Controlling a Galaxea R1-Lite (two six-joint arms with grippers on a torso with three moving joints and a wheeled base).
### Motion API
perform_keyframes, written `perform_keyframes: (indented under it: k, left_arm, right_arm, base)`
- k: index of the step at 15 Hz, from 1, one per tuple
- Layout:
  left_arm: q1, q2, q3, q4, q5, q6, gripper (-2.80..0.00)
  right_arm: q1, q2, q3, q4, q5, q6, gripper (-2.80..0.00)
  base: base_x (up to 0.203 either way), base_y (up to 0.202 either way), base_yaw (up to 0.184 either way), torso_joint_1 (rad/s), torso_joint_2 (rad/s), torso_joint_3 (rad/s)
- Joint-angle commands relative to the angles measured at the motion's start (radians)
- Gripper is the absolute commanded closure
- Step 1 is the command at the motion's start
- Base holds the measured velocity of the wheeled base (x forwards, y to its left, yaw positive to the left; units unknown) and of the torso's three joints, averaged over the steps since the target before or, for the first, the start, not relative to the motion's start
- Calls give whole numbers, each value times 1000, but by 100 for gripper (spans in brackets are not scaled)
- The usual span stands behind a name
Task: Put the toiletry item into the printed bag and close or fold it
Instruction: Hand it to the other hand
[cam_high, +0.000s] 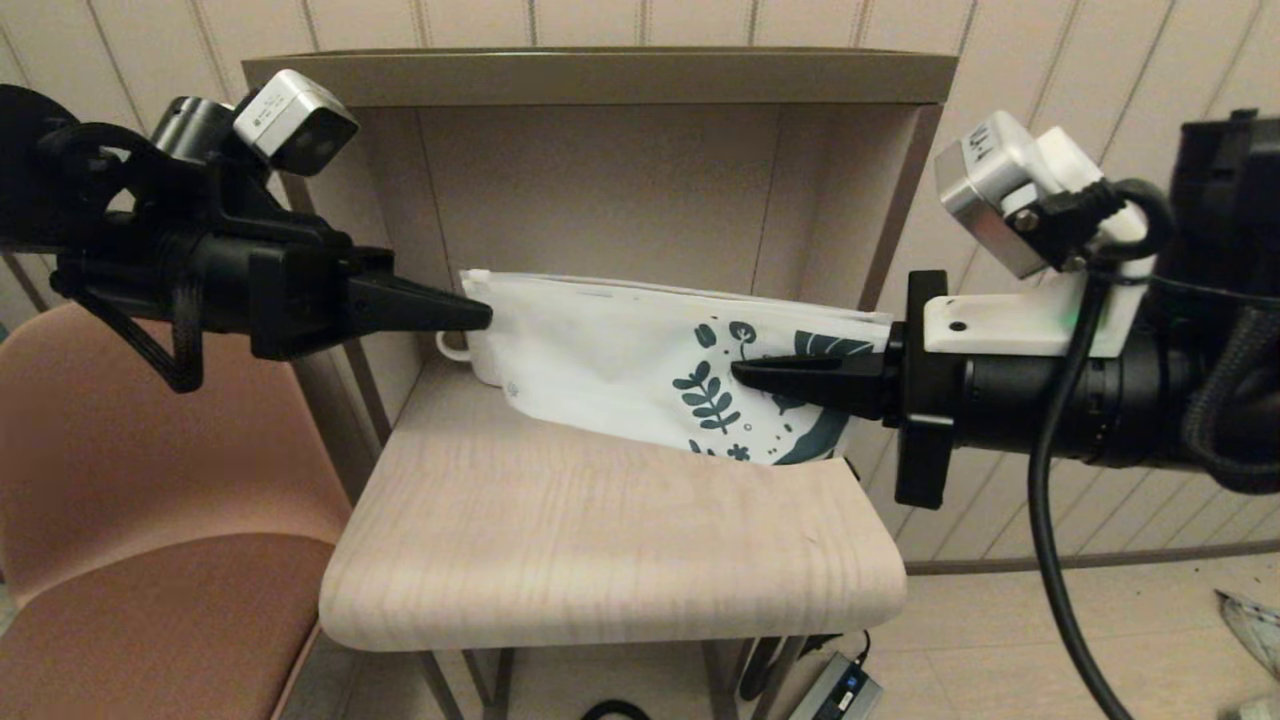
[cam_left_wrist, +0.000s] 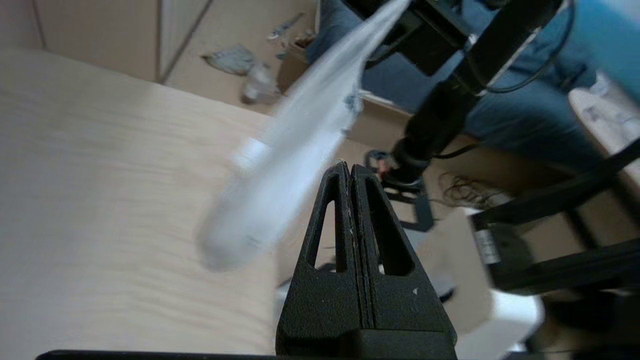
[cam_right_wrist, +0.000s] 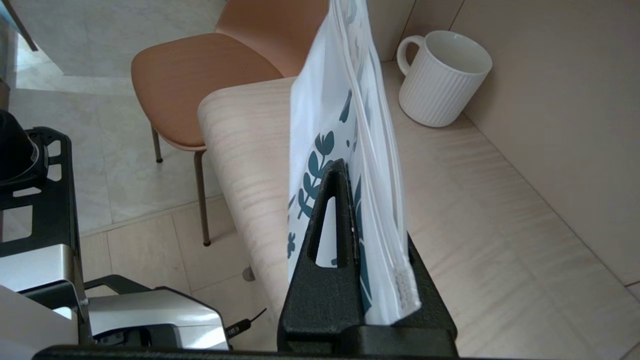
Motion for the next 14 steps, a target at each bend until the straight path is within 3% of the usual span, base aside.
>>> perform_keyframes:
  k: [1,4,7,9,10,13,14]
  left_arm:
    - [4,-64,96,-35,-4,0,0]
    - [19,-103,258,-234,62,-1,0]
    - [34,-155,439,-557,222,-9,0]
    - [39,-206,561,-797,293,-66,0]
    - [40,-229,604,-899,311,-131,-280]
    - [57,-251,662,-1197,339,-371,-280]
    - [63,-261,668,-1230,338,-402,-280]
  right_arm:
    - [5,-16,9,-1,3,-1,0]
    - [8,-20,1,-1,3,17,0]
    - [6,-35,-11,-1,6,59,0]
    - [8,-35,-20,-1,7,80,0]
    - [8,-35,-21,0,7,85,0]
    - [47,-51,-6,6,8,165,0]
    - [57,-51,9,6,7,179,0]
  base:
    - [0,0,0,0,0,0]
    - [0,0,0,0,0,0]
    - [0,0,0,0,0,0]
    - [0,0,0,0,0,0]
    - [0,0,0,0,0,0]
    - [0,0,0,0,0,0]
    - [0,0,0,0,0,0]
